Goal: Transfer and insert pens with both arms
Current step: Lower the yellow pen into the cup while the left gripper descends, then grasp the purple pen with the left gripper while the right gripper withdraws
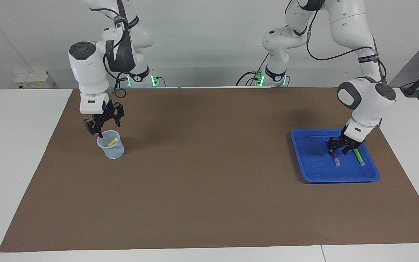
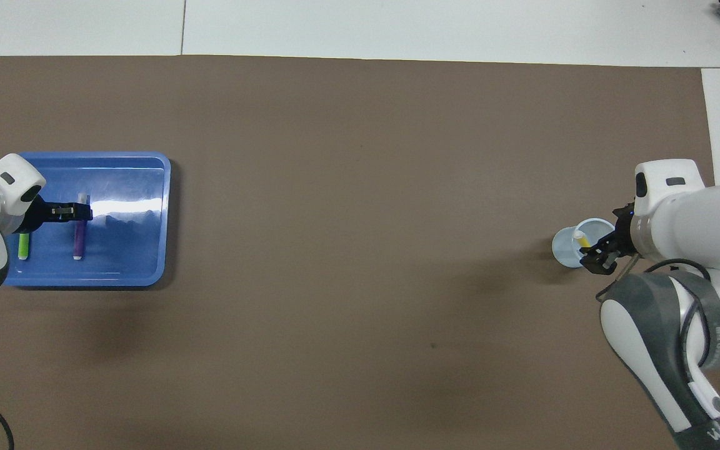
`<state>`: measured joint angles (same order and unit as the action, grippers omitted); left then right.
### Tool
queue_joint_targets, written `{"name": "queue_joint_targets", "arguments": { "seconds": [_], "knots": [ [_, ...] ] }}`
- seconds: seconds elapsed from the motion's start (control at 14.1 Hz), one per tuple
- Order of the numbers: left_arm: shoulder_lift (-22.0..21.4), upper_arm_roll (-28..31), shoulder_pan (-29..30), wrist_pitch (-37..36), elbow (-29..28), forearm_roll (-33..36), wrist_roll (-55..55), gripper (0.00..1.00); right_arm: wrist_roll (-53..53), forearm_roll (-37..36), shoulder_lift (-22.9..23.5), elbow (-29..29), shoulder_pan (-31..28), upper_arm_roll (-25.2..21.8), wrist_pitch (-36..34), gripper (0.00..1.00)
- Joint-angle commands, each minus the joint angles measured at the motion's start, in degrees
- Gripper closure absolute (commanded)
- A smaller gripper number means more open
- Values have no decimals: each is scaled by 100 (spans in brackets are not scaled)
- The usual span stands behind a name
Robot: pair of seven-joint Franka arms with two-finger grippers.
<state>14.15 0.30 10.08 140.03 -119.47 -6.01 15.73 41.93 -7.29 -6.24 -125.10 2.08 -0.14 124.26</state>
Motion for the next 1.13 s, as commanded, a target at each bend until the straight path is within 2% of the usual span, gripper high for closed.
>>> {"name": "queue_joint_targets", "arguments": {
  "seconds": [0.0, 0.57, 0.71, 0.92, 1.06],
  "knots": [
    [158, -48, 64, 156, 144, -138, 159, 34, 61, -19, -141, 301, -50, 84, -542, 0],
    [440, -83, -15, 385, 276, -287, 159, 37, 0, -1, -141, 381, 3, 146, -482, 0],
    [440, -83, -15, 385, 284, -287, 159, 38, -141, 436, -141, 381, 3, 286, -491, 0],
    [440, -83, -15, 385, 284, -287, 159, 48, -789, 693, -158, 355, 3, 339, -578, 0],
    [440, -83, -15, 385, 284, -287, 159, 64, -1203, 895, -158, 329, 3, 383, -605, 0]
  ]
}}
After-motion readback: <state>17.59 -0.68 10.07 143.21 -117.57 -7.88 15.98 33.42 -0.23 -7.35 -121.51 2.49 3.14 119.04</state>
